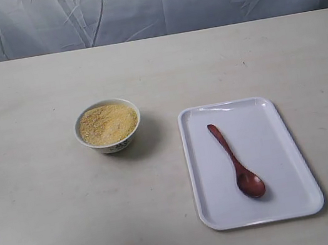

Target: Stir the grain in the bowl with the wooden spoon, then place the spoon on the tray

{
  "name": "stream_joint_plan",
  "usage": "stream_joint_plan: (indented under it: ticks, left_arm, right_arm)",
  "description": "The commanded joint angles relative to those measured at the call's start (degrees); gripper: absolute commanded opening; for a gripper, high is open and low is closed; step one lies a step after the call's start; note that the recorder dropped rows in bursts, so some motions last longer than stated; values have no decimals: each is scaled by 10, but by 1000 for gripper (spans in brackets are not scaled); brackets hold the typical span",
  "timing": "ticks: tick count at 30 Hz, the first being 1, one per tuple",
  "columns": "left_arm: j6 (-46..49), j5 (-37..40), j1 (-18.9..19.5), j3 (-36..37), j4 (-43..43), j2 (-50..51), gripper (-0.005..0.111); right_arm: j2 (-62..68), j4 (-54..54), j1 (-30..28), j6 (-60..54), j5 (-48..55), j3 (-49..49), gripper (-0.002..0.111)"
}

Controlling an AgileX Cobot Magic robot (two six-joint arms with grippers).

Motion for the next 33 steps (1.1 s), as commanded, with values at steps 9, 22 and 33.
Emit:
stream_joint_plan:
  ticks: [9,22,33]
  left_arm:
    - [3,-41,5,23,49,-93,0]
    - [-3,-211,150,243,43,-405,0]
    - [-3,-268,151,368,46,-494,0]
  right_arm:
    - [-3,-2,1,-2,-4,1,0]
    - [-3,-2,1,-2,-4,1,0]
    - [-3,0,1,-2,-4,1,0]
